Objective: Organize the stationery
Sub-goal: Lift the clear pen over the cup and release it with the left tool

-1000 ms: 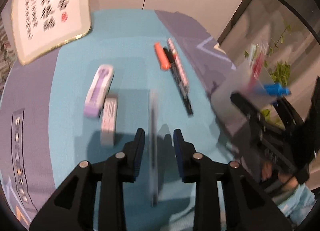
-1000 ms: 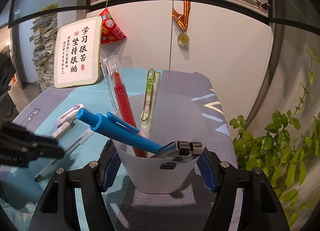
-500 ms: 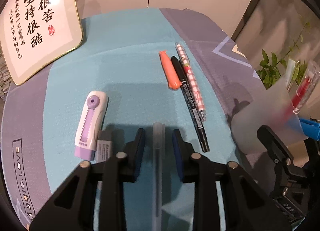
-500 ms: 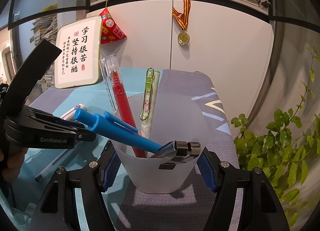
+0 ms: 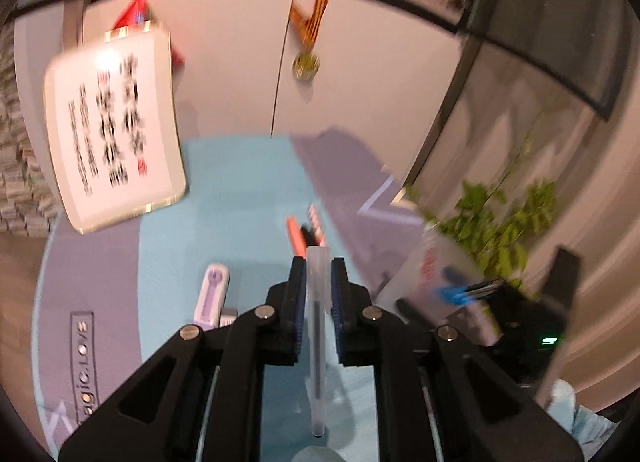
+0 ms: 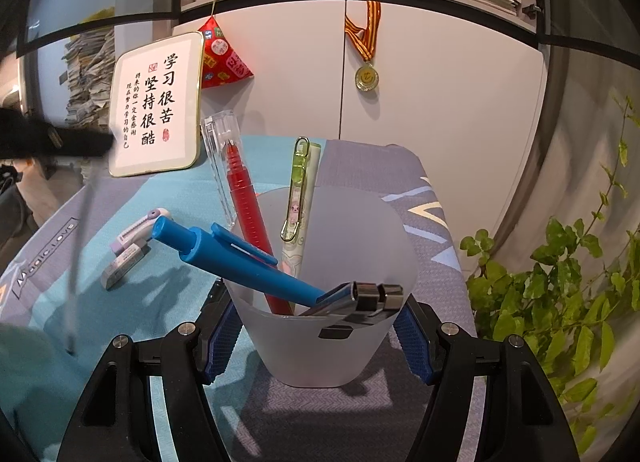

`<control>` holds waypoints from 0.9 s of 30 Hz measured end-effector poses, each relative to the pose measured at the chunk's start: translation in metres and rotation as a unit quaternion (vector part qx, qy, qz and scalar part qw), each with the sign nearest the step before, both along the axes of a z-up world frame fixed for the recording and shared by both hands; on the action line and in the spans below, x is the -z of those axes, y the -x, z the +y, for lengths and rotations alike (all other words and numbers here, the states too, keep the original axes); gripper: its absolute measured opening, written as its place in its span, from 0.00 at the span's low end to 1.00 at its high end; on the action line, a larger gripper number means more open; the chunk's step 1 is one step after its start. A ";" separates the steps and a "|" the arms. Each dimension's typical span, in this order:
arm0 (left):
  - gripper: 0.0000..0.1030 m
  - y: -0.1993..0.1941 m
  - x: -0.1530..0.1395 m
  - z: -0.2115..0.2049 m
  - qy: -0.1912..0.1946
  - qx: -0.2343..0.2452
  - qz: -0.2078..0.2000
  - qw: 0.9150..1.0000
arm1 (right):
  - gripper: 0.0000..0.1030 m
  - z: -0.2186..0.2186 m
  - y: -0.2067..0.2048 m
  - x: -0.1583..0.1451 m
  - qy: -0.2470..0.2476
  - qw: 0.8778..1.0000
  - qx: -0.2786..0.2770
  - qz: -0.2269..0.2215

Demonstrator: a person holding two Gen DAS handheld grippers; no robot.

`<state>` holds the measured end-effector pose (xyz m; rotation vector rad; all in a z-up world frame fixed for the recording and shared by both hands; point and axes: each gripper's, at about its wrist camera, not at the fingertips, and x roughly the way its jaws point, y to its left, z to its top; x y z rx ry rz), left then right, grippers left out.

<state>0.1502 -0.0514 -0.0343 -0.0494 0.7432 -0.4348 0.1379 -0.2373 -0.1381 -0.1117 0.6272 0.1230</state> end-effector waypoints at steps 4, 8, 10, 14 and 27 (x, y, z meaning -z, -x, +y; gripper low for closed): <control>0.10 0.015 -0.027 -0.004 0.036 0.014 -0.052 0.998 | 0.68 0.001 0.000 0.000 0.002 1.000 0.001 -0.001; 0.10 0.023 -0.051 -0.014 0.067 0.027 -0.114 0.991 | 0.68 0.001 0.001 0.000 0.002 1.000 0.001 -0.001; 0.10 0.025 -0.063 -0.024 0.084 0.038 -0.139 0.986 | 0.68 0.001 0.000 0.000 0.001 1.000 0.001 -0.001; 0.10 0.017 -0.071 -0.042 0.092 0.037 -0.165 0.981 | 0.68 0.001 0.000 0.000 0.000 1.000 0.000 -0.001; 0.10 -0.015 -0.047 -0.069 0.125 0.034 -0.145 0.981 | 0.68 -0.001 0.000 -0.001 -0.005 1.000 -0.003 0.000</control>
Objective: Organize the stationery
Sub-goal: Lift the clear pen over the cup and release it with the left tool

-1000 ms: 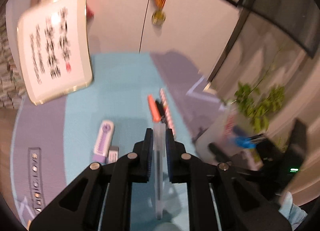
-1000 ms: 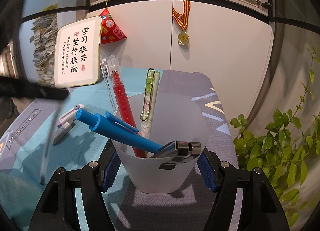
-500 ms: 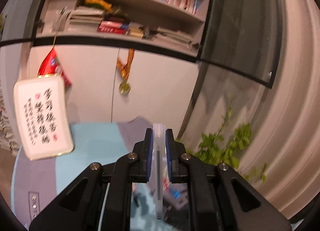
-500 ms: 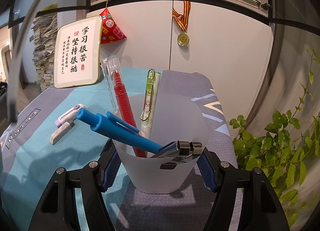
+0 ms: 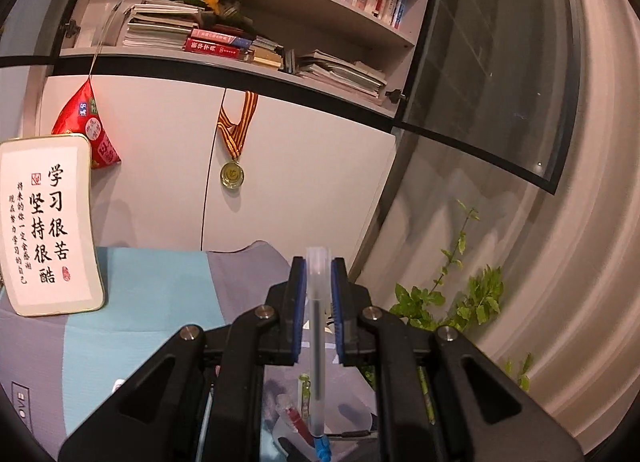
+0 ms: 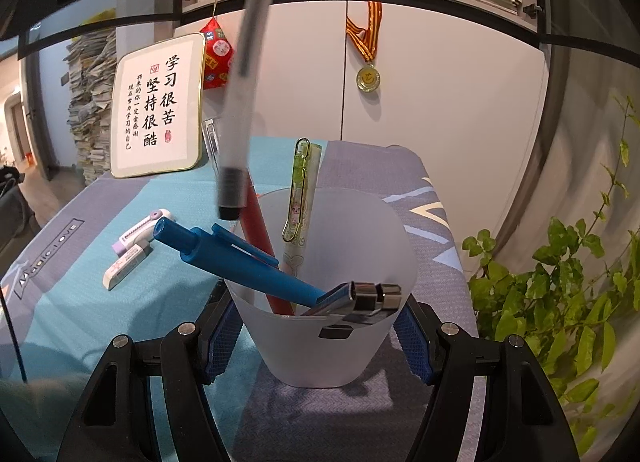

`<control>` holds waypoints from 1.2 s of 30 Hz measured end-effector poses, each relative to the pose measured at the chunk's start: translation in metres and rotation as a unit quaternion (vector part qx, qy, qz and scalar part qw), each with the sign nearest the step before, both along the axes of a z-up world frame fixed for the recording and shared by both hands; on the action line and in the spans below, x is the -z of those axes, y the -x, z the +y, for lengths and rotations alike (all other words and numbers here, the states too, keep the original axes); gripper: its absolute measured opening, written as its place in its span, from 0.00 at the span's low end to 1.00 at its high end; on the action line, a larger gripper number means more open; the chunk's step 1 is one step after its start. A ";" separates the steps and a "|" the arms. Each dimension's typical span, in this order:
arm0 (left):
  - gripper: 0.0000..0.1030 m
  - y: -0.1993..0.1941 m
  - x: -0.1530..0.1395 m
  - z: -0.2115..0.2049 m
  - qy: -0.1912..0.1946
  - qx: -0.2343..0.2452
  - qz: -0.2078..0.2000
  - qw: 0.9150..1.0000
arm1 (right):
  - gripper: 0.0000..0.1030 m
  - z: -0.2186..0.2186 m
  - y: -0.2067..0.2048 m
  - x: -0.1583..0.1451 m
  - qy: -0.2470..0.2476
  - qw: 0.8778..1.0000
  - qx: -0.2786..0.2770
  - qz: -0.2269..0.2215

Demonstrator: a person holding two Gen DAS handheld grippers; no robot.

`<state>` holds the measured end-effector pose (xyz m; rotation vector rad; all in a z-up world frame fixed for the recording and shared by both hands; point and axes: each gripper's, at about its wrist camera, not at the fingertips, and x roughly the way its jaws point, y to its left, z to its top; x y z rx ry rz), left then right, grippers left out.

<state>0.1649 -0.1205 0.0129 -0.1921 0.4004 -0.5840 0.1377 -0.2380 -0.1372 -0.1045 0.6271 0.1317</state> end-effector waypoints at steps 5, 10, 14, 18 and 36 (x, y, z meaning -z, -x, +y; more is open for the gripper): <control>0.10 0.005 0.006 -0.009 -0.017 0.006 -0.008 1.000 | 0.68 0.000 0.000 0.000 0.000 1.000 0.000 0.000; 0.10 0.013 0.019 -0.009 -0.043 0.019 0.004 0.999 | 0.68 0.000 0.000 0.000 0.000 1.000 0.000 0.000; 0.10 0.015 0.033 -0.006 -0.064 0.025 0.030 0.997 | 0.68 0.000 0.000 0.000 0.001 1.000 0.000 0.000; 0.10 0.015 0.042 -0.004 -0.069 0.030 0.050 0.996 | 0.68 0.000 0.000 0.000 0.002 1.000 0.001 -0.002; 0.42 0.015 0.050 0.030 -0.066 0.006 0.088 0.994 | 0.68 0.003 0.001 0.001 0.006 1.000 0.002 -0.001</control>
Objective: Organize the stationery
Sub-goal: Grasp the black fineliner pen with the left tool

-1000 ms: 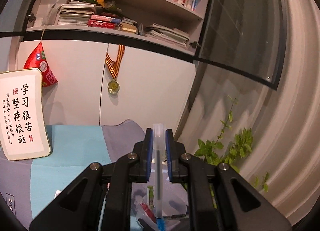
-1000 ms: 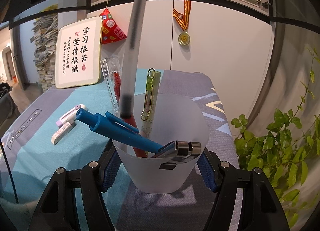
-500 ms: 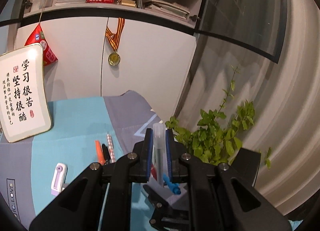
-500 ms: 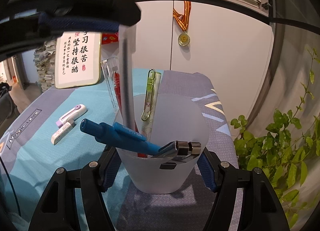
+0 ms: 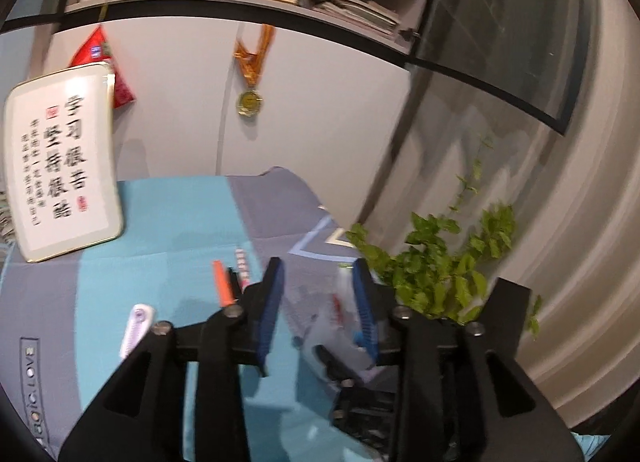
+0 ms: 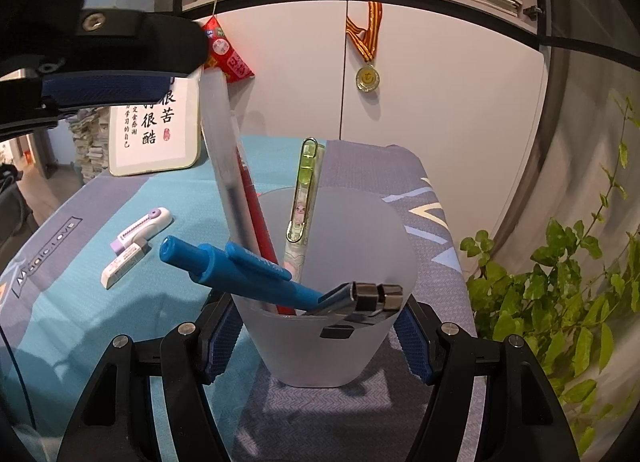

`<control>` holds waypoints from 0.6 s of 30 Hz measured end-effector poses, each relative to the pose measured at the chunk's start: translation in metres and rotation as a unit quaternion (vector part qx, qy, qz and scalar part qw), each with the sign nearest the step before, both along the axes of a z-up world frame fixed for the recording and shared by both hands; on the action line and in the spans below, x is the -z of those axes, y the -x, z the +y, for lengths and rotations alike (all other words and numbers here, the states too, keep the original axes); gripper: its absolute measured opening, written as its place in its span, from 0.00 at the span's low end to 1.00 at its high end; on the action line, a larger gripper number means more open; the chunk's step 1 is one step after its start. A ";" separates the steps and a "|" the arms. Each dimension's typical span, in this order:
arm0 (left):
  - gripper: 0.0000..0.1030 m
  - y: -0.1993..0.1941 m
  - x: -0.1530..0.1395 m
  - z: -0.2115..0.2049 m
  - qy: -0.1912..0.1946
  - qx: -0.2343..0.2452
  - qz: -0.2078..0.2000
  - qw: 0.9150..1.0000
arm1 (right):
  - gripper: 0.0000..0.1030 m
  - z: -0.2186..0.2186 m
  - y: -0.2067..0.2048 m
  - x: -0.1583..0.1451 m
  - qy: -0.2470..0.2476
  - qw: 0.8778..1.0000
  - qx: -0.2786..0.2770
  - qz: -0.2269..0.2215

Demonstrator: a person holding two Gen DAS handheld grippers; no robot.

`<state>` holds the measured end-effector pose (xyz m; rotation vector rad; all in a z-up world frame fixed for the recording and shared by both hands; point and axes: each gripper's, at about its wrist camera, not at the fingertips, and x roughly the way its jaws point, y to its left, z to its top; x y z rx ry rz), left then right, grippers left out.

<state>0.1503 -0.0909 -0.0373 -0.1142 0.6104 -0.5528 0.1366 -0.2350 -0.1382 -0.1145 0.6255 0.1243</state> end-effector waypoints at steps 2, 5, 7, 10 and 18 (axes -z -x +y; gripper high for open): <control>0.47 -0.002 0.004 0.010 0.001 -0.019 0.004 1.000 | 0.68 0.000 0.000 0.000 -0.002 1.000 0.000 0.000; 0.47 -0.011 0.022 0.018 -0.019 -0.041 0.030 0.999 | 0.68 -0.001 0.000 0.000 -0.002 1.000 0.000 0.001; 0.47 -0.019 0.042 0.018 -0.045 -0.051 0.061 0.996 | 0.68 -0.001 0.000 0.000 -0.002 1.000 0.000 0.000; 0.45 -0.028 0.068 0.010 -0.083 -0.050 0.099 0.990 | 0.68 -0.001 0.000 0.000 -0.001 1.000 0.000 0.000; 0.20 -0.046 0.107 -0.013 -0.108 -0.035 0.156 0.981 | 0.68 -0.001 0.000 0.000 0.000 1.000 0.001 0.001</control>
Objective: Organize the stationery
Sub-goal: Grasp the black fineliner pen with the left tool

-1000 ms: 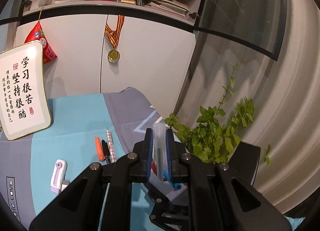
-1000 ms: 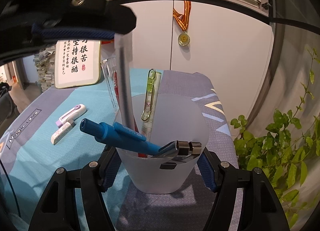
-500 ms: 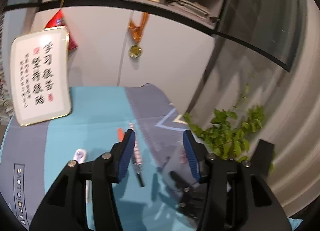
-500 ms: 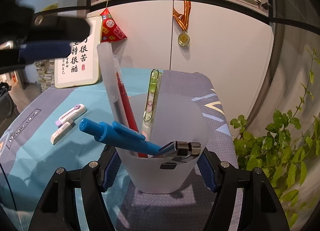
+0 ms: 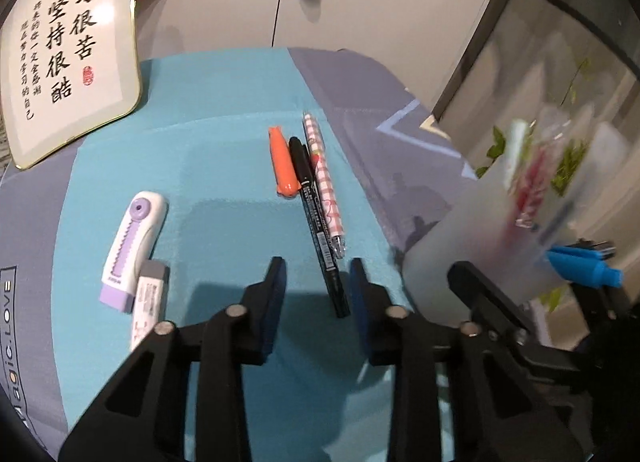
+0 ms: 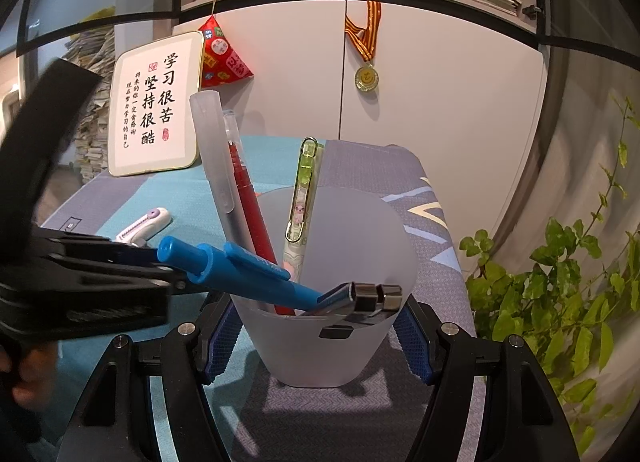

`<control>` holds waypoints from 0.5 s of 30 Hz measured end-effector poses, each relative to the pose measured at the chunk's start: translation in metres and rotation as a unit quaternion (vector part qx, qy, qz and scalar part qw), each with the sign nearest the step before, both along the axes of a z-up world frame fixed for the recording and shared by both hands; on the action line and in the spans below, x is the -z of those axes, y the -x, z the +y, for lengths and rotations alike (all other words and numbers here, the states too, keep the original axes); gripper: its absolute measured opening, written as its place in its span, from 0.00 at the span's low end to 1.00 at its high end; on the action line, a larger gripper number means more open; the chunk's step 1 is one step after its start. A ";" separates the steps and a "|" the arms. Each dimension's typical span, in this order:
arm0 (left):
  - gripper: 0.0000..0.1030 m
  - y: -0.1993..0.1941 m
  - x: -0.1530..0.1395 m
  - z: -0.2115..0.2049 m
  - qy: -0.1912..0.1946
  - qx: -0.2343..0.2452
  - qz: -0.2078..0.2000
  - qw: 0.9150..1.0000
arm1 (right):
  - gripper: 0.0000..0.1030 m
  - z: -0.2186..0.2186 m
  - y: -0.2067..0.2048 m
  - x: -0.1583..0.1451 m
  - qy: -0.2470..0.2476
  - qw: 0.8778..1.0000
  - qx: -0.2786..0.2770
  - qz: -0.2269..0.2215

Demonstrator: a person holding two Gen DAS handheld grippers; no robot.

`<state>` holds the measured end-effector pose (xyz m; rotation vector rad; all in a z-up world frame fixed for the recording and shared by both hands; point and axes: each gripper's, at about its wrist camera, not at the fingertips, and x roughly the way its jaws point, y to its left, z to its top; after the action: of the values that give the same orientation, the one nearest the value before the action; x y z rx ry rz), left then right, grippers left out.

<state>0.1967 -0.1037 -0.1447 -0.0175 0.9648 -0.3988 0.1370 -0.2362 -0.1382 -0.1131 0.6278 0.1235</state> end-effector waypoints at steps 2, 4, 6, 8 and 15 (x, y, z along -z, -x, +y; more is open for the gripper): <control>0.17 -0.003 0.004 -0.002 0.004 0.004 0.013 1.000 | 0.68 -0.001 0.000 0.000 -0.001 1.000 0.001 0.001; 0.17 -0.004 0.007 -0.002 0.005 0.005 0.014 1.000 | 0.68 -0.003 -0.001 0.000 -0.007 1.000 0.001 0.003; 0.08 -0.002 0.007 -0.002 -0.003 0.011 0.012 1.000 | 0.68 -0.002 -0.001 0.000 -0.005 1.000 0.001 0.003; 0.07 0.002 0.007 0.000 -0.006 0.014 0.012 1.000 | 0.68 -0.001 -0.001 0.000 0.000 1.000 0.000 0.002; 0.06 0.034 0.001 0.039 -0.003 0.023 0.036 0.999 | 0.68 0.000 0.000 0.001 -0.002 1.000 0.001 0.001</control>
<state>0.1632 -0.0647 -0.1454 -0.0038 1.0388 -0.4402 0.1371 -0.2367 -0.1388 -0.1084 0.6301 0.1223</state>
